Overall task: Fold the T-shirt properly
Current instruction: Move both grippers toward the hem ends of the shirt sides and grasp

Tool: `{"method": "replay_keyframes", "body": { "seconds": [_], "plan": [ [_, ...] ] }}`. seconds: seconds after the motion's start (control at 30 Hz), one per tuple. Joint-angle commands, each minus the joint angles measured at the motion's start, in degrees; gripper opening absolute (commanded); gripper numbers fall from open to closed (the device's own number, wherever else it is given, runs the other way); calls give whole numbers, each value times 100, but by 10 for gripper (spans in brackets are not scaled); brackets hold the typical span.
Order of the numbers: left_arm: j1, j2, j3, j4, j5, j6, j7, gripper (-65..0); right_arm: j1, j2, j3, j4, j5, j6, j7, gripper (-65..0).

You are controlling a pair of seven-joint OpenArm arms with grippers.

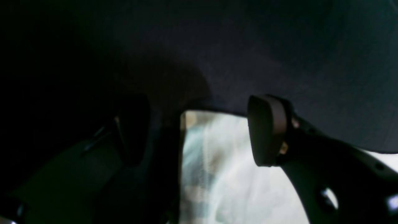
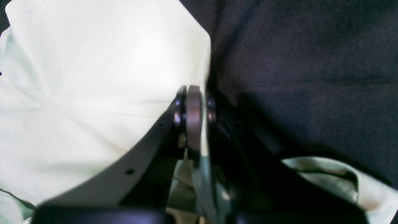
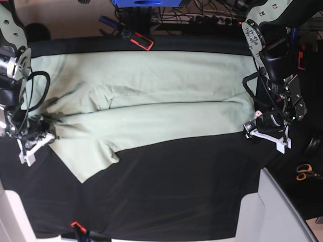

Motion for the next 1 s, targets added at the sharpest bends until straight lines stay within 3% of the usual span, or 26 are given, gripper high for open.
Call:
{"method": "replay_keyframes", "body": {
  "seconds": [0.0, 0.53, 0.6, 0.77, 0.97],
  "plan": [
    [-123, -40, -8, 89, -66, -43, -91, -161, 116, 42, -10, 47, -4, 46, -40, -644],
    [-220, 145, -8, -403, -22, -43, -249, -173, 116, -73, -1, 55, -4, 55, -40, -644],
    [-193, 153, 1, -421, -22, -43, -381, -223, 116, -73, 8, 55, -4, 55, -40, -644],
    [-149, 153, 1, -421, -22, -43, -381, -438, 116, -64, -10, 55, -4, 55, -40, -644],
    [27, 145, 1, -412, -31, -43, -390, -467, 116, -64, -1, 55, -4, 55, -40, -644]
  ]
}}
